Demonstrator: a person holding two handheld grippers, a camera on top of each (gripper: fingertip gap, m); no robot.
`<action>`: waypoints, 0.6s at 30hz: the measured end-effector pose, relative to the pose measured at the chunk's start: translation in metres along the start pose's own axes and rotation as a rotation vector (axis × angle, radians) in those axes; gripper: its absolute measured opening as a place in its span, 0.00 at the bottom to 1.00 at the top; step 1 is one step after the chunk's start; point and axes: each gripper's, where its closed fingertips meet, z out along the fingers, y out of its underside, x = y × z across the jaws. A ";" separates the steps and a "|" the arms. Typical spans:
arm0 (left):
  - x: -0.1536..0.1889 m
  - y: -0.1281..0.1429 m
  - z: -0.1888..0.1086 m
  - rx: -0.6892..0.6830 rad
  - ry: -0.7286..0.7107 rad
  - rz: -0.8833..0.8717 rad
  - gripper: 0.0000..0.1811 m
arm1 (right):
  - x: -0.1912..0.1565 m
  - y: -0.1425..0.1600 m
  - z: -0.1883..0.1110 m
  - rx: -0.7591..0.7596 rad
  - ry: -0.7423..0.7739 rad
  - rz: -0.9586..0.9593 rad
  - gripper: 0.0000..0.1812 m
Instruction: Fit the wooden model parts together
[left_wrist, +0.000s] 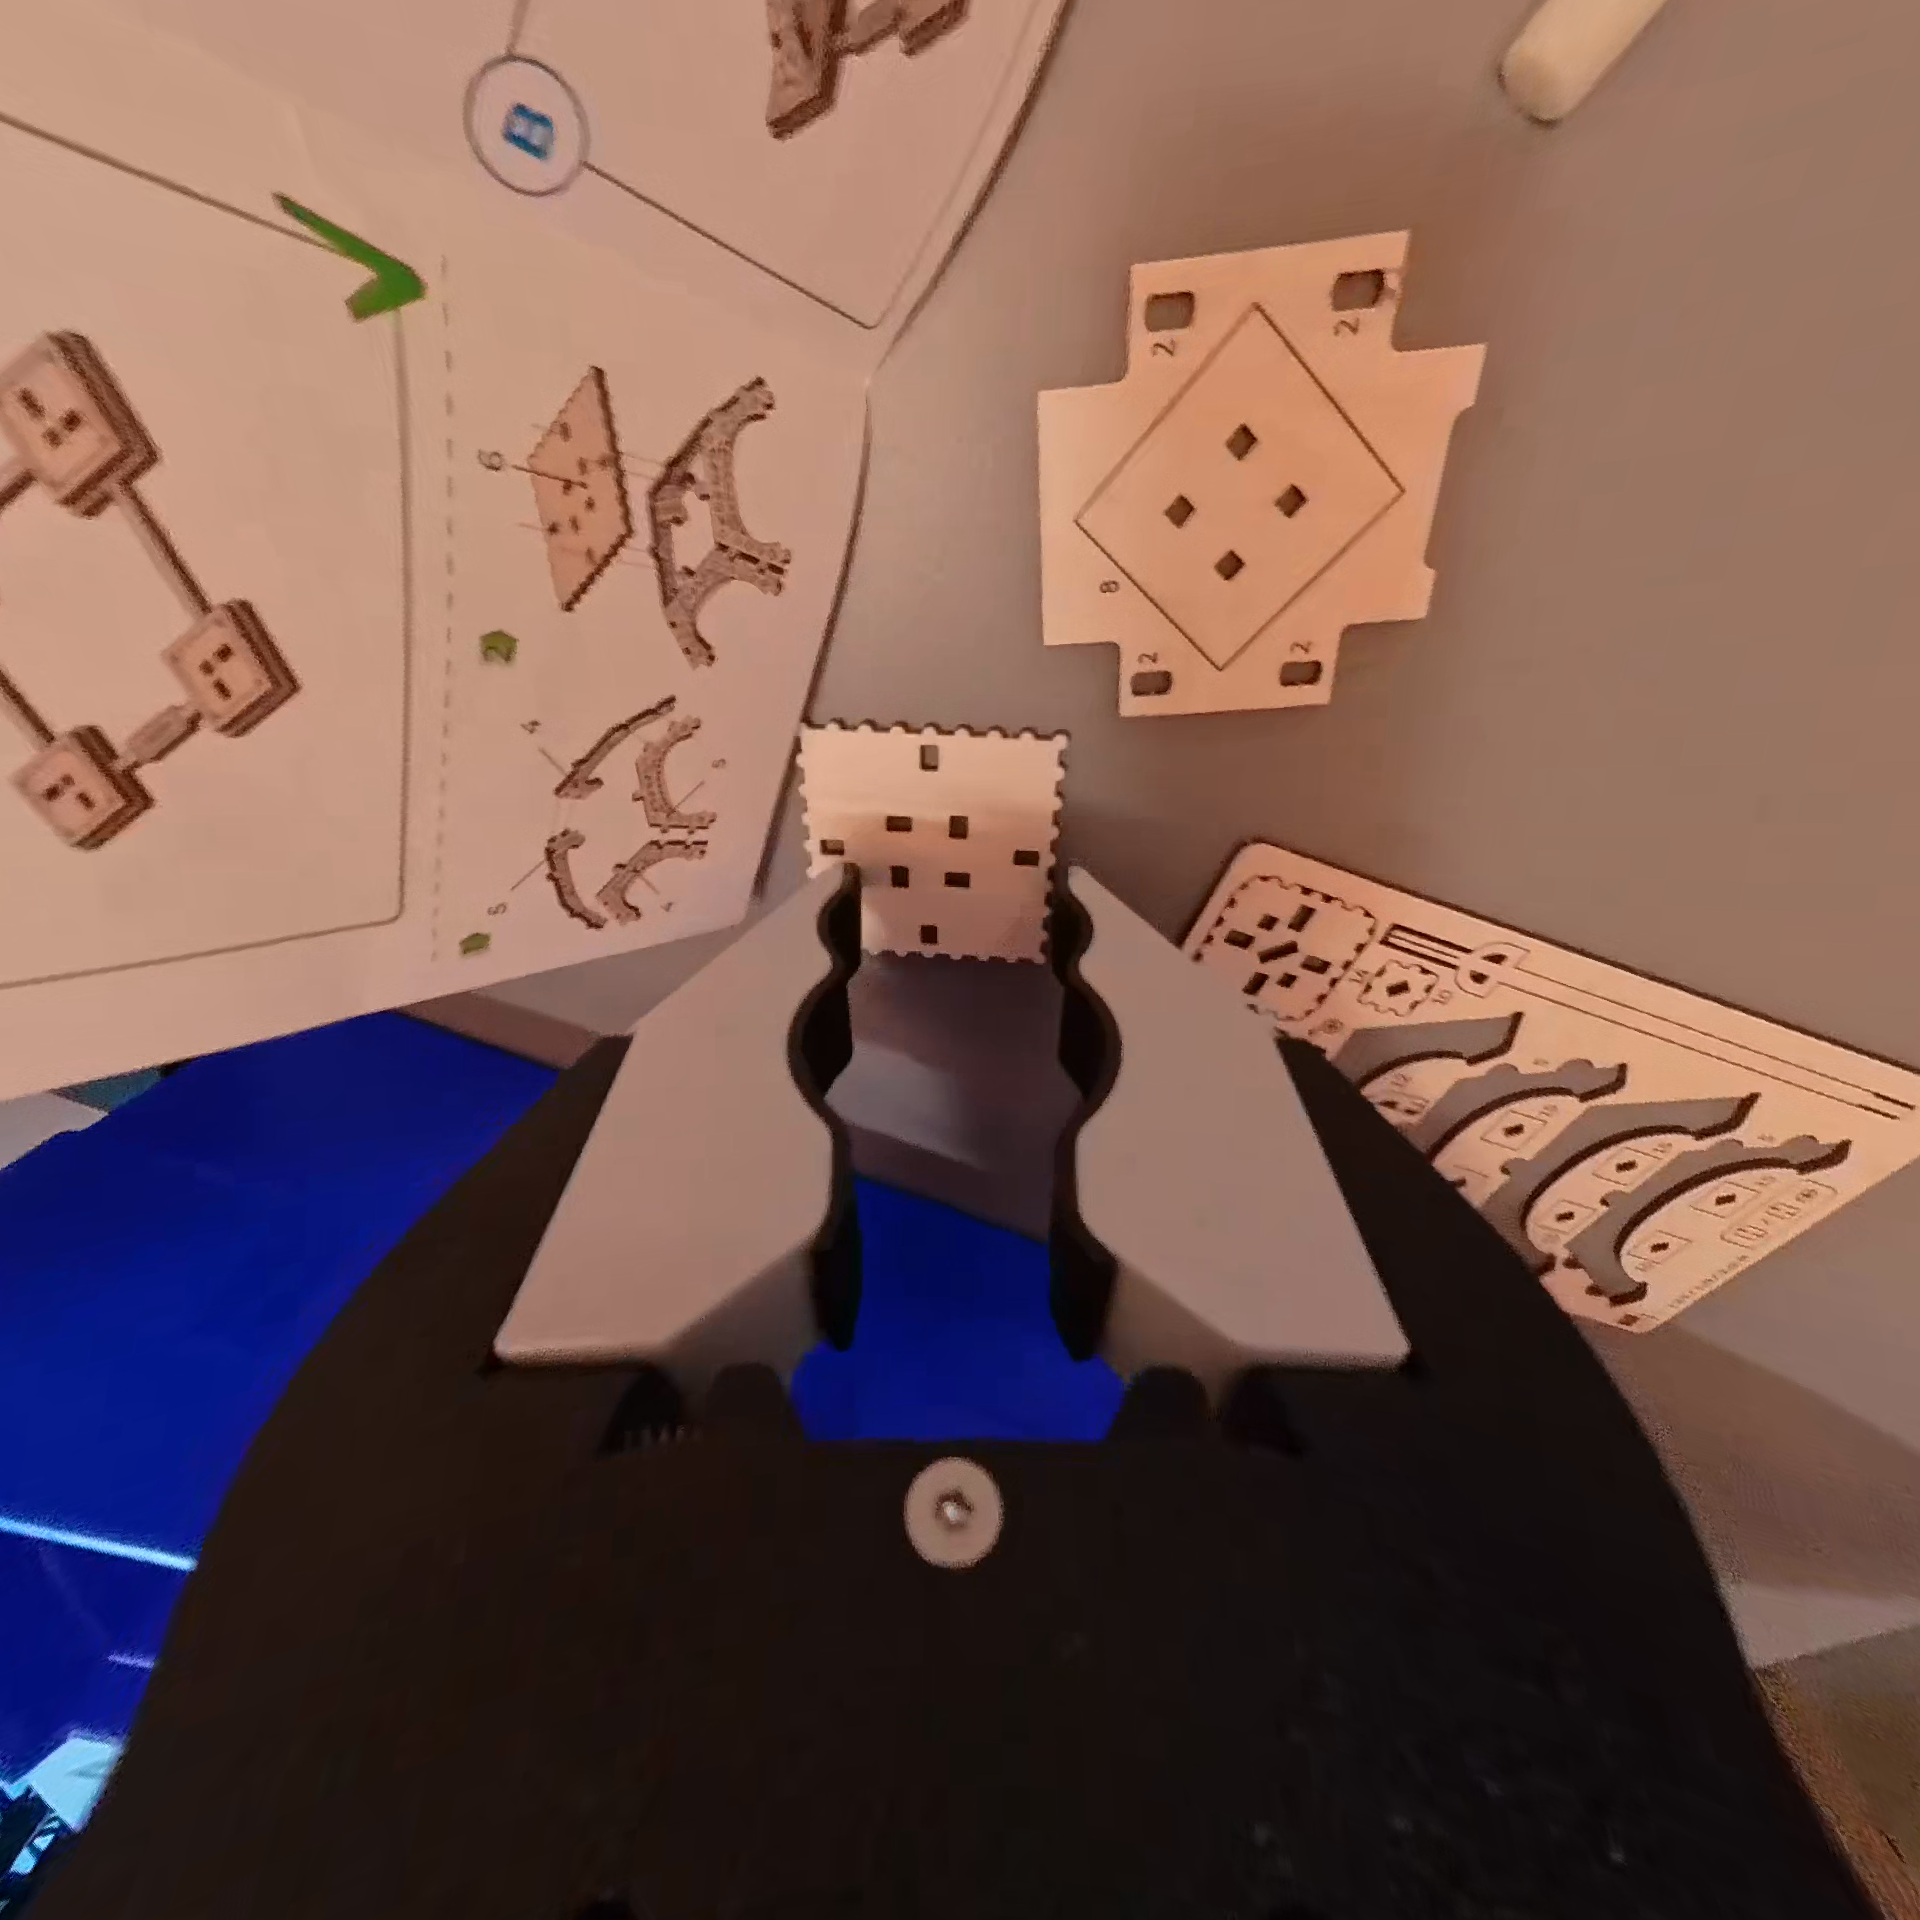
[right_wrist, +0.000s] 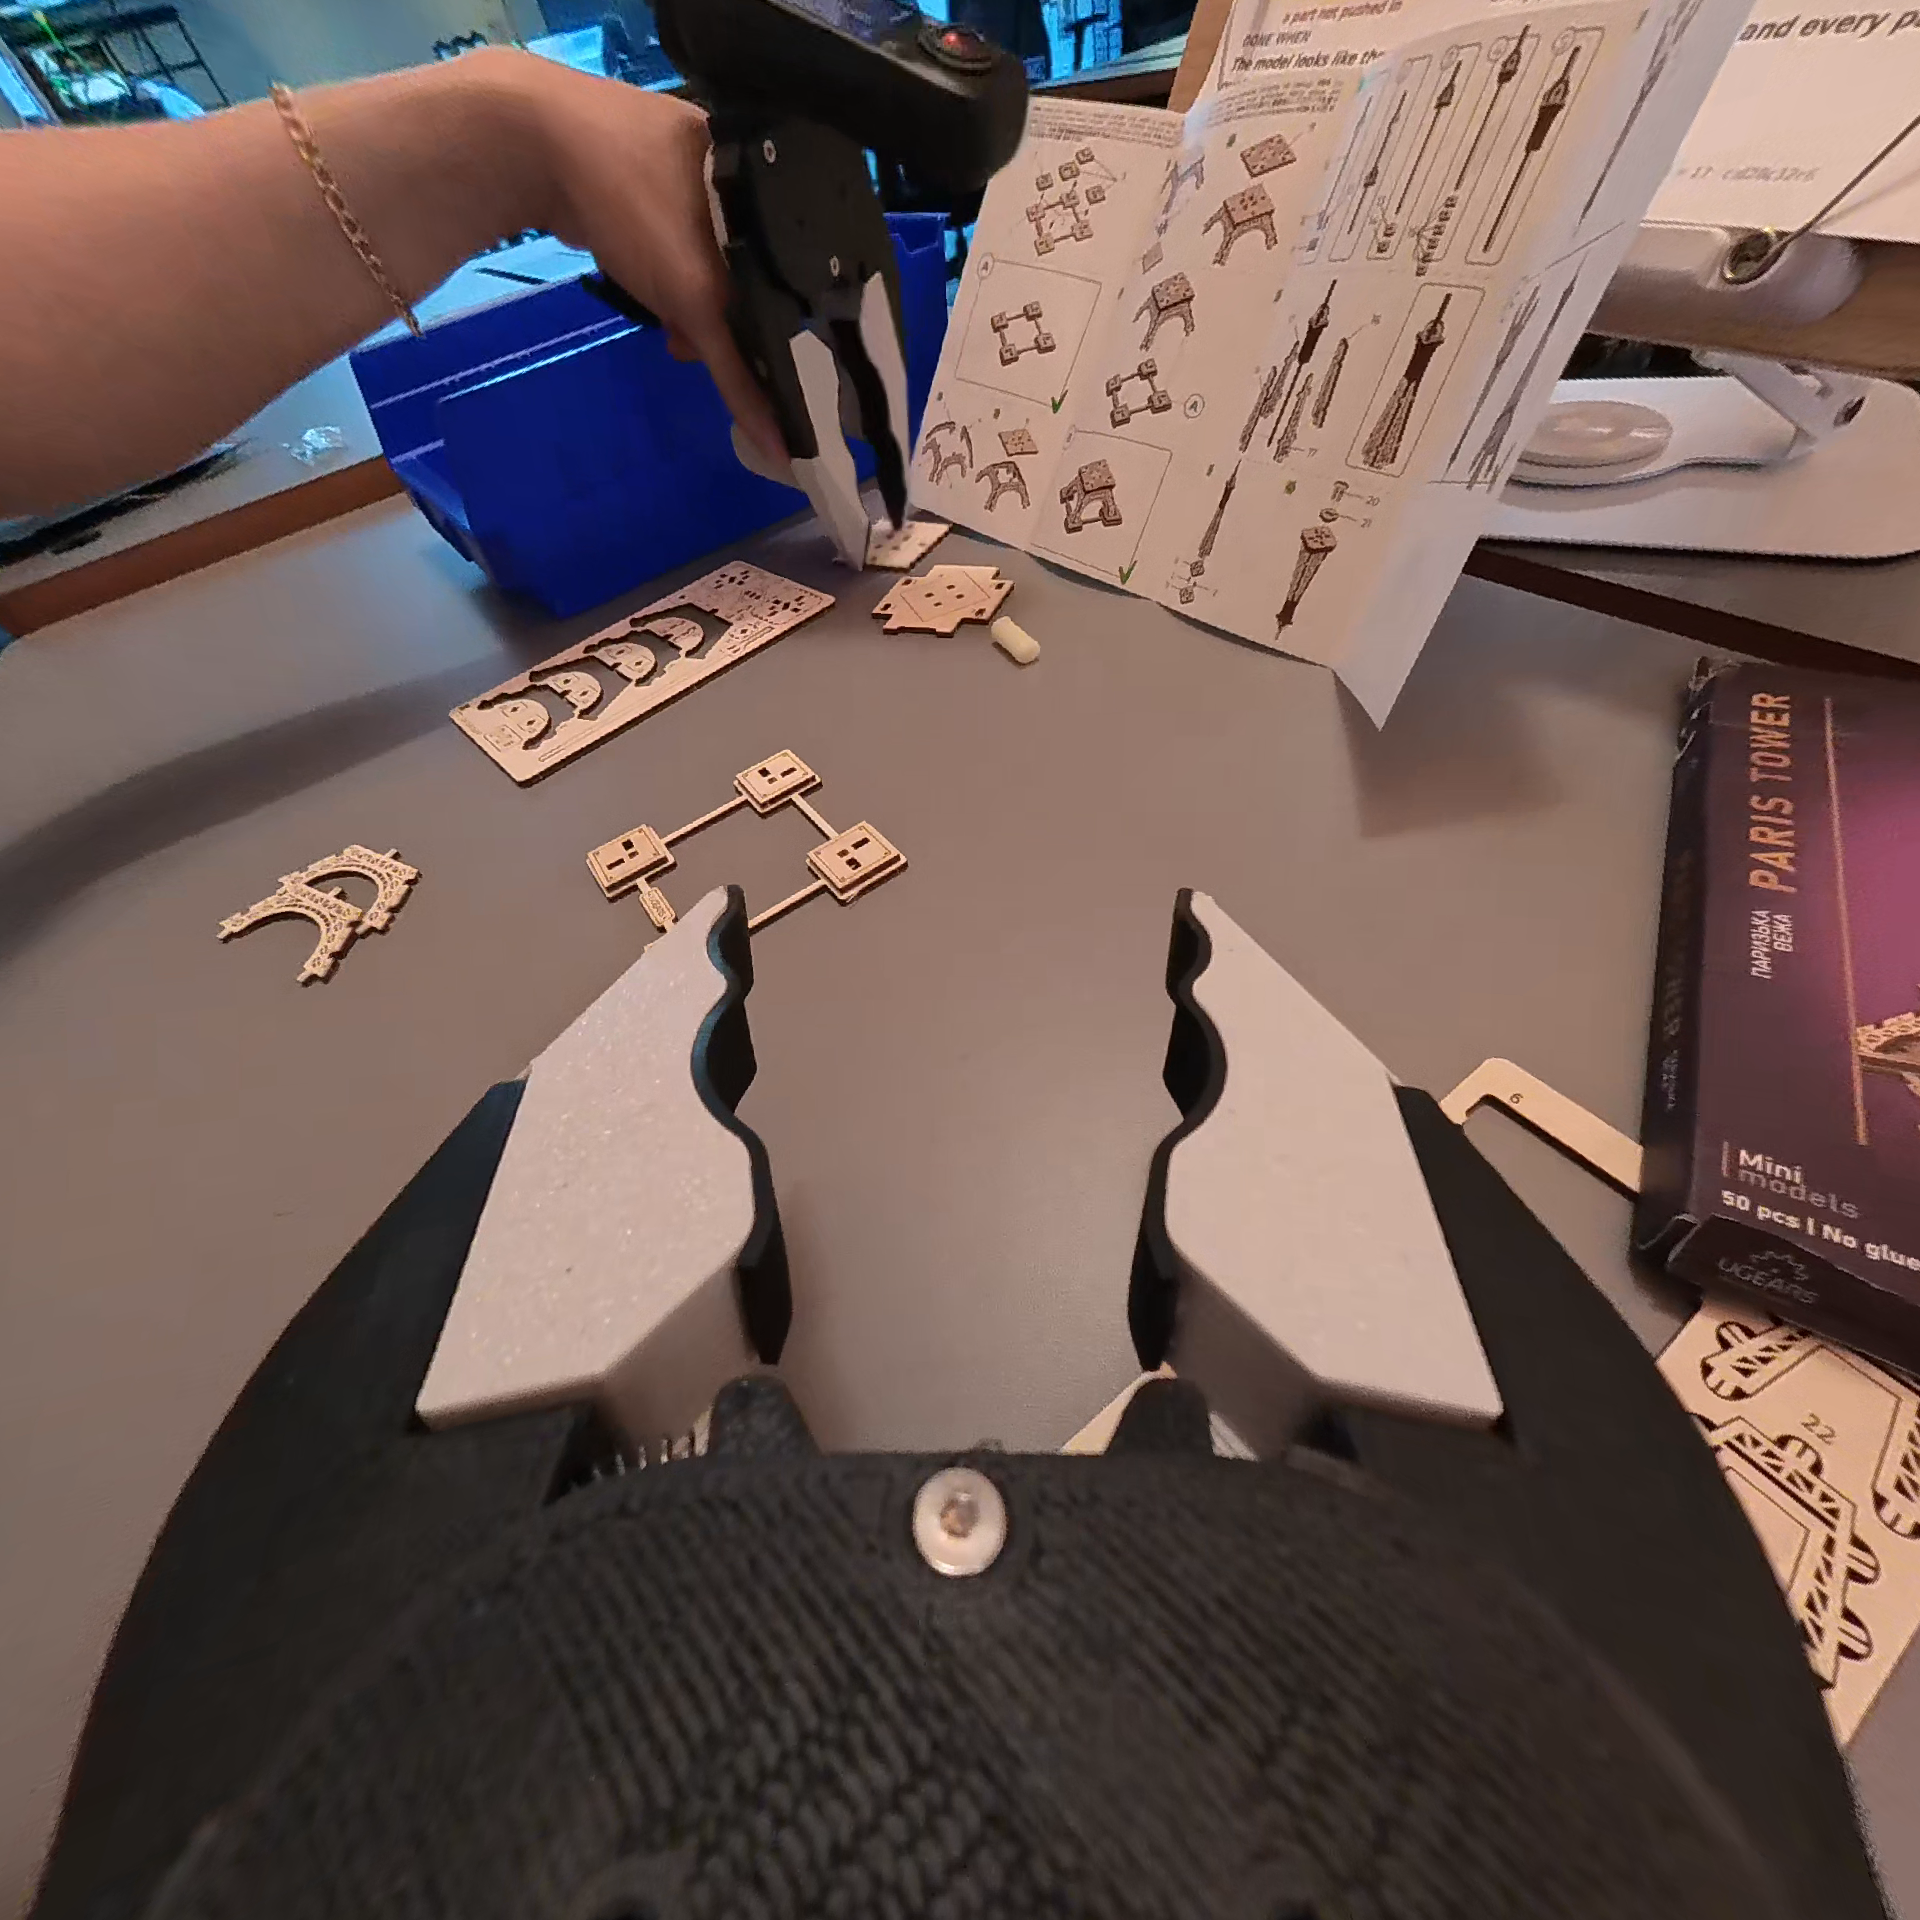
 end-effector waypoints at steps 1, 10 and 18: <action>0.003 0.001 -0.001 -0.001 0.006 0.005 0.19 | 0.001 0.000 0.000 0.001 0.000 0.005 0.44; 0.026 0.004 -0.010 0.088 0.029 0.018 0.13 | 0.002 0.000 0.000 0.003 -0.002 0.027 0.44; 0.042 -0.006 -0.027 0.186 0.064 0.032 0.06 | 0.002 0.001 0.001 -0.012 -0.011 0.030 0.43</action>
